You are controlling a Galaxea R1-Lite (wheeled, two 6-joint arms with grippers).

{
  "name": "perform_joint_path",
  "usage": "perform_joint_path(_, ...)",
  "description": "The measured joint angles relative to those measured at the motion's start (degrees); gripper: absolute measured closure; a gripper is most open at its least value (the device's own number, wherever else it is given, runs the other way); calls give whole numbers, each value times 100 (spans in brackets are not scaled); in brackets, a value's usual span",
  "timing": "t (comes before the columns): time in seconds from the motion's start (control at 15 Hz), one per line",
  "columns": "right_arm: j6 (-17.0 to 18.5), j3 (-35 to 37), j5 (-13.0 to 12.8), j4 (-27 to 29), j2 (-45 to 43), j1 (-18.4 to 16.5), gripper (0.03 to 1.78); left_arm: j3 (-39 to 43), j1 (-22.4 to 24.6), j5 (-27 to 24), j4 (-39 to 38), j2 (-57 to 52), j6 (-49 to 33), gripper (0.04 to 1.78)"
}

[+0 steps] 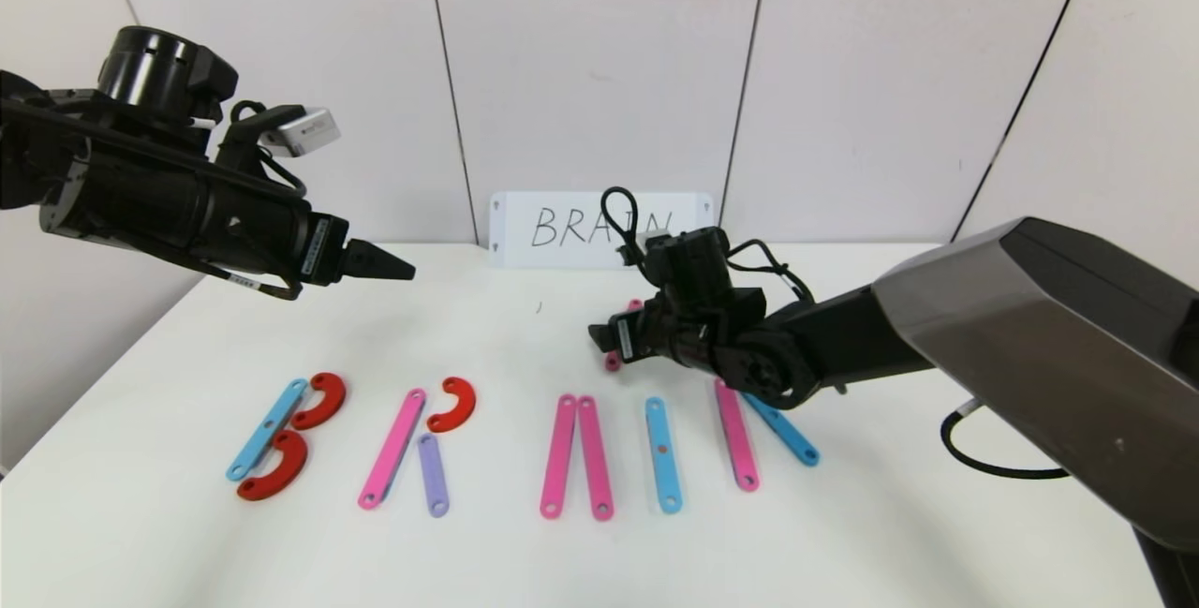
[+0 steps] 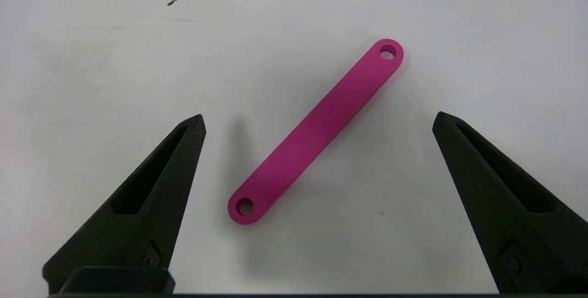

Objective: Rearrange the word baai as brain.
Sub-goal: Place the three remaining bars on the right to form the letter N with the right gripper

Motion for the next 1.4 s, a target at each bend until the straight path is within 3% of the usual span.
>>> perform_joint_path(0.47,-9,-441,-151,60,521,11,8,2,13,-7,9,-12,0,8)
perform_joint_path(0.6,-9,-445,-146,61,553,18,15,5,11,-7,13,-12,-2,8)
perform_joint_path(0.8,-4,-445,-146,46,577,18,44,10,5,-5,15,-12,2,8)
perform_joint_path(1.2,10,-447,-138,46,585,11,142,11,5,-5,15,-12,-2,8)
perform_joint_path(1.4,2,-445,-140,49,588,11,154,11,5,-5,15,-12,-2,8)
